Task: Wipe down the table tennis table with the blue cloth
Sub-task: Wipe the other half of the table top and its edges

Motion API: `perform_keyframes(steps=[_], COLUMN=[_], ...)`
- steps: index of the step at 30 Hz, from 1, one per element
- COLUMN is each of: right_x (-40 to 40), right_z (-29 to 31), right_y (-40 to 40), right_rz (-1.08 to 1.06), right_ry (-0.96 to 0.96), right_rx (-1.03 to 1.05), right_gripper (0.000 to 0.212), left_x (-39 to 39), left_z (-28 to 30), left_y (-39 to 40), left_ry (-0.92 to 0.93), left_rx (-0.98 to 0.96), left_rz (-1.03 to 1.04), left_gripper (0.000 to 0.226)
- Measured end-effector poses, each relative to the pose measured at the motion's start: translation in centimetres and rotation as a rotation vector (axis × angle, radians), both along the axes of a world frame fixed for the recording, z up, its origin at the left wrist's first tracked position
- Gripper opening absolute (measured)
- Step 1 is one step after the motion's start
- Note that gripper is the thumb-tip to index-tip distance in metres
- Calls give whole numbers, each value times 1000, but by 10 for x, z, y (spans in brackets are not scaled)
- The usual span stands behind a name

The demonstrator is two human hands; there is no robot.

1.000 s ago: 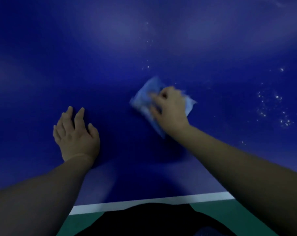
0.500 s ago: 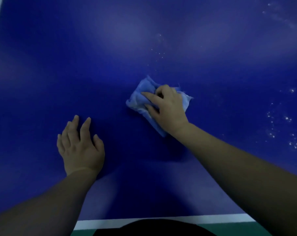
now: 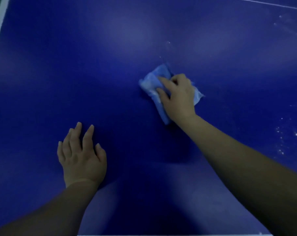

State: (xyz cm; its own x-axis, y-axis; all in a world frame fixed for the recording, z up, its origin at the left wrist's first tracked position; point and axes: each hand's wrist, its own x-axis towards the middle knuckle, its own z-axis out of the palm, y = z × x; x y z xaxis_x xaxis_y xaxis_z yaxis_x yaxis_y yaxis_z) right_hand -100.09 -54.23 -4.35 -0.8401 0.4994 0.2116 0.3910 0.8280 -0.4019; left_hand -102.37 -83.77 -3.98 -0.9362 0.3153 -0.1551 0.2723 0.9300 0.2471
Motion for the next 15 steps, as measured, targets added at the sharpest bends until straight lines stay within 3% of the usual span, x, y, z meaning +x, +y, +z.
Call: perform_keyframes(steps=[3,5,8,12,14,15], right_x=[-28,-61,-92,-40,-17,-17], right_z=[0,4,8,-1,-2,-2], right_y=[52,82,68,-11,-1,17], right_rz=[-392,-507,-380,50,37,-79], right_ry=[-29,-76,-136,-8,4,-14], right_rx=[48,59,48,12,9,35], right_gripper=[36,37,38,33,33,35], left_x=[0,0,0,1,0,0], left_z=[-2,-3,-2,0,0,0], left_y=[0,-1,-1,0,0,0], left_ry=[4,4,6,-9,-10,-9], left_rx=[10,7,2,-2,0,-1], left_rz=[0,-2,-3,-1,-1,2], left_gripper=[60,59,59,61,61,61])
